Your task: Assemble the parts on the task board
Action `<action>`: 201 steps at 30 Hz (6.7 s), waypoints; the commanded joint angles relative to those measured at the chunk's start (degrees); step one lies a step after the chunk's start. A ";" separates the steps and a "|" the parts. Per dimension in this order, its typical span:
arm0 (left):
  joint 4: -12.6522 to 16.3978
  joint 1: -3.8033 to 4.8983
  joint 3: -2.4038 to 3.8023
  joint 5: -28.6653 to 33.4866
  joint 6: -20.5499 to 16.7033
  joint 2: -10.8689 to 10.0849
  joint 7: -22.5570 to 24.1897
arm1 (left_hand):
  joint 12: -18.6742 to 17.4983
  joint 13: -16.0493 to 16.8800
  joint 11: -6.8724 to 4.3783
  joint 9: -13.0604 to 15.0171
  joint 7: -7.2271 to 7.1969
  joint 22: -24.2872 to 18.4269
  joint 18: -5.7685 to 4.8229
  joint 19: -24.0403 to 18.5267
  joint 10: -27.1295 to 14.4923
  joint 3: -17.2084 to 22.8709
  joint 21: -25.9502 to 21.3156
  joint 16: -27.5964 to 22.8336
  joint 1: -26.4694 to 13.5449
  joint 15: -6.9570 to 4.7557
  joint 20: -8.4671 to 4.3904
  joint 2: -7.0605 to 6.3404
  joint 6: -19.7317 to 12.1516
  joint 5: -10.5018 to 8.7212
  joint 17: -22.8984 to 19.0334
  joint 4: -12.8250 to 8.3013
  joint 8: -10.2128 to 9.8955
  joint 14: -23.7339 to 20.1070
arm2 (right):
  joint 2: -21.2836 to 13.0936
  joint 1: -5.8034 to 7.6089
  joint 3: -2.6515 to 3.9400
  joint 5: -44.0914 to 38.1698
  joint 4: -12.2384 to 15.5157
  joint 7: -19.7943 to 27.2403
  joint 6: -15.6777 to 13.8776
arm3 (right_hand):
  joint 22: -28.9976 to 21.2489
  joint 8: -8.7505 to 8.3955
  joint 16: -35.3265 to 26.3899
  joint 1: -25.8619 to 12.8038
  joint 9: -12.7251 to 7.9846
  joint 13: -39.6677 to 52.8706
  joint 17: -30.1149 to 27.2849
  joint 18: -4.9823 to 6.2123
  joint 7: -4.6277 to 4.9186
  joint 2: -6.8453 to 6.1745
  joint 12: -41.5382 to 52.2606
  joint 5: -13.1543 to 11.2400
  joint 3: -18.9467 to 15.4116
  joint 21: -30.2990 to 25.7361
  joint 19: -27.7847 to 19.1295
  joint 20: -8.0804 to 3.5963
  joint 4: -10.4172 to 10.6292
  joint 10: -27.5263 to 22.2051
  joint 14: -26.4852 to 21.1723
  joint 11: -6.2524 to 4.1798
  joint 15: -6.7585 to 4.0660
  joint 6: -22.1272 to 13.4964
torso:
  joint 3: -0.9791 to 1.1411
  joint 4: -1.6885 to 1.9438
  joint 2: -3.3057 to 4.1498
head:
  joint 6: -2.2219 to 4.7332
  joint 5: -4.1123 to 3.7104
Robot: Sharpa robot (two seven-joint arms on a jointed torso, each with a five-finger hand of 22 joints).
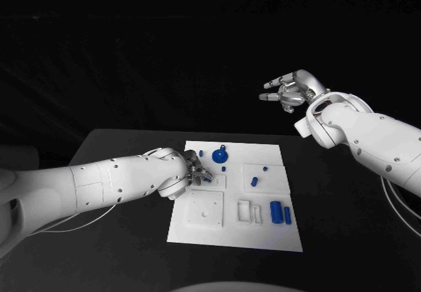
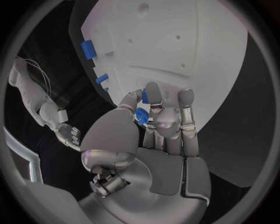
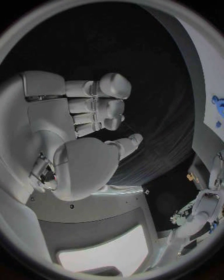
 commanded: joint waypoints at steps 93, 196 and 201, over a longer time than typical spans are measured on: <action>-4.29 0.10 -0.02 -5.15 11.04 4.30 -3.52 | 1.38 -0.38 -0.49 27.36 -3.99 4.52 -0.07 1.91 2.78 5.21 -4.29 1.36 -0.30 0.31 0.44 0.35 3.72 1.77 2.14 -3.82 2.28 0.41 | 1.78 -1.11 0.01 -0.80 -1.90 -0.13 3.07 | 5.87 -0.33 -0.30 -0.56 -0.06 -0.16 -0.26 0.84 0.08 0.83 0.34 -0.55 0.03 -0.91 2.03 0.20 -0.93 -0.48 -0.38 0.02 0.03 0.38 | -0.06 0.24 0.05 | -0.56 -0.39; -5.76 1.21 5.42 -0.81 10.82 2.37 -1.69 | -0.97 -1.88 0.09 27.24 -3.27 4.41 -2.15 1.97 2.60 -9.25 -7.05 -2.56 -3.54 -0.34 -1.13 -12.17 3.42 -33.76 -1.95 23.45 -1.72 -0.55 | 1.42 -2.66 0.01 -1.17 -2.12 -0.11 3.87 | 5.73 -0.34 -0.86 -0.90 -0.05 -0.48 -0.74 0.90 0.10 0.97 -0.02 -0.26 -0.14 -1.77 1.98 0.23 -0.87 -0.76 -0.57 0.05 0.05 0.19 | 0.00 0.36 -0.01 | 0.10 -1.07; -7.01 2.66 6.17 2.26 12.06 1.81 -0.62 | -5.02 -1.53 0.76 14.10 -1.73 4.28 -1.67 1.45 2.33 -8.59 -8.45 -4.49 -0.67 0.30 -0.41 -3.78 1.00 -29.27 -4.59 18.11 -4.89 -1.91 | 1.30 -2.67 0.01 -1.16 -2.13 -0.12 3.89 | 5.73 -0.34 -0.86 -0.90 -0.05 -0.48 -0.74 0.90 0.10 0.97 -0.02 -0.26 -0.14 -1.77 1.98 0.23 -0.87 -0.76 -0.57 0.05 0.05 0.19 | -0.04 0.34 0.01 | 0.52 -1.07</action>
